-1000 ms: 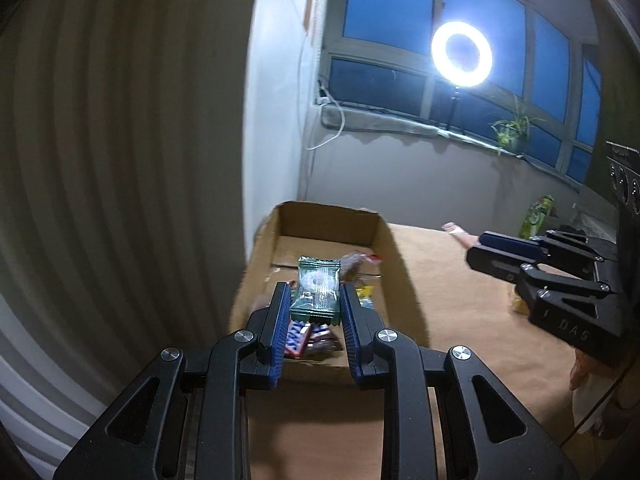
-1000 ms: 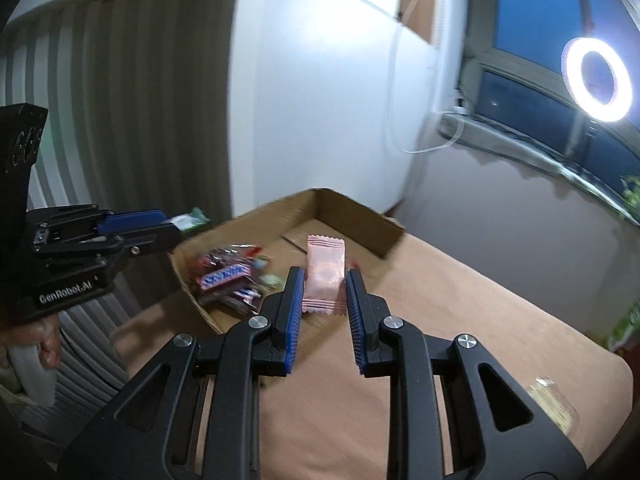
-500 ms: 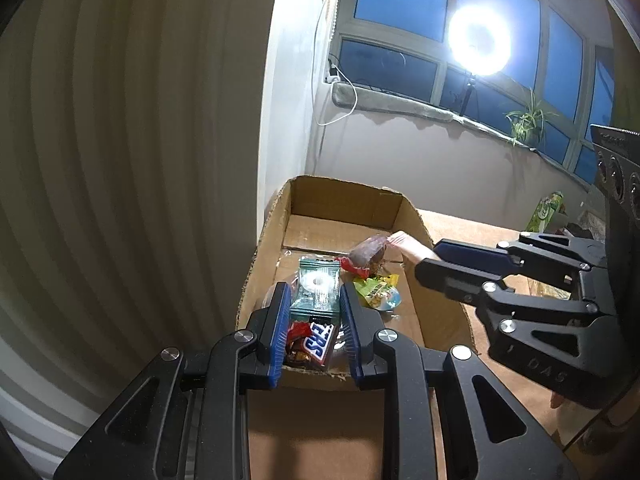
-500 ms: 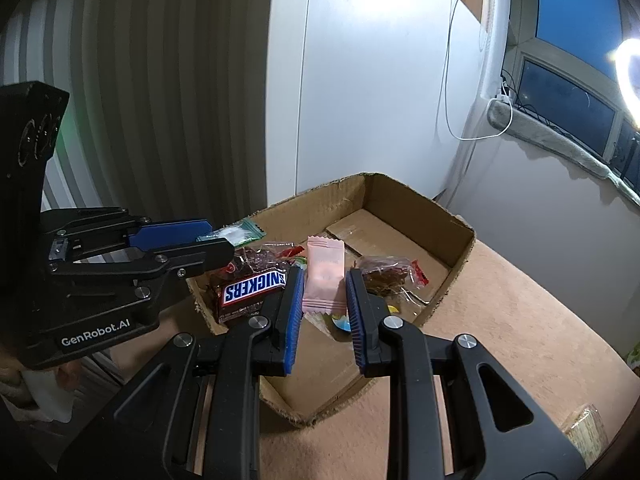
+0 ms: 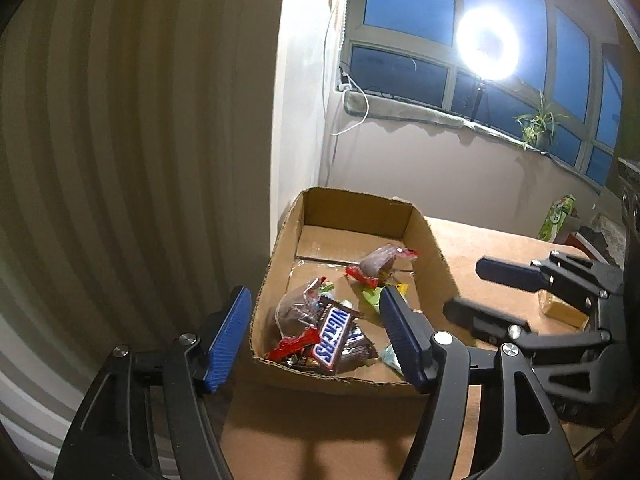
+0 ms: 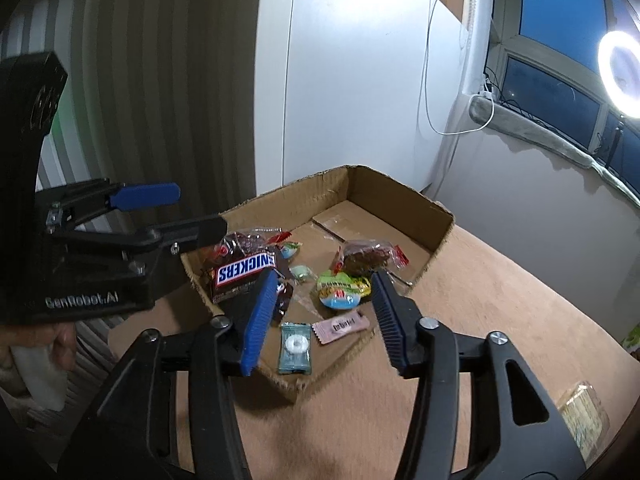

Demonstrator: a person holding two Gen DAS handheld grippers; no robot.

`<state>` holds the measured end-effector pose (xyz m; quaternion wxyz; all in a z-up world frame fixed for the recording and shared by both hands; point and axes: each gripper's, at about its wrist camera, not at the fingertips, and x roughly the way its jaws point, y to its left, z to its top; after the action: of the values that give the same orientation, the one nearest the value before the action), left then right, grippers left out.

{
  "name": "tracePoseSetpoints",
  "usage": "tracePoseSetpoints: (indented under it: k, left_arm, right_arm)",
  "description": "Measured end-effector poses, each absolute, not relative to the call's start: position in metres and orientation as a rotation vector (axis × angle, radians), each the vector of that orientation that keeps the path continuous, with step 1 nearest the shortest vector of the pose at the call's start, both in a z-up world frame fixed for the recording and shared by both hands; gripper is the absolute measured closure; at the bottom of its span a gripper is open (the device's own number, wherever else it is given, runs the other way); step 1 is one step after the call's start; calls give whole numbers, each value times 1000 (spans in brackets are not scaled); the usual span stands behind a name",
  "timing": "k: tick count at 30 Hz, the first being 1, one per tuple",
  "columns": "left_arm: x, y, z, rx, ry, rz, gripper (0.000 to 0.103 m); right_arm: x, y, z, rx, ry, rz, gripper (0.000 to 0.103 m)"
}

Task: Organize snacks
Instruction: 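Move both open tools back toward the remaining black and green candies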

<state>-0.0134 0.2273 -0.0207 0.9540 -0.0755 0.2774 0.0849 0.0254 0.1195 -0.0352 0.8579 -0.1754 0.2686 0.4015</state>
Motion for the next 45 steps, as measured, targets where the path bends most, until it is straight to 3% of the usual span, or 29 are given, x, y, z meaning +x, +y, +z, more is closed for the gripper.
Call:
tracePoseSetpoints:
  k: [5,9,28,45]
  left_arm:
    - [-19,216,-12,-138,551,165,36]
    - [-23,206,-6,-139,540,148,30]
    - [-7,110,6,-53,570,-9,30]
    - [17,-10,-13,21,670,-229,30]
  right_arm:
    - [11,101,-33,-359,554,817,44]
    - [2,85,-32,-352,558,801,44]
    - [-9,-24,-29,-252,559,676,44]
    - [3,-169,-42,-123,596,442,44]
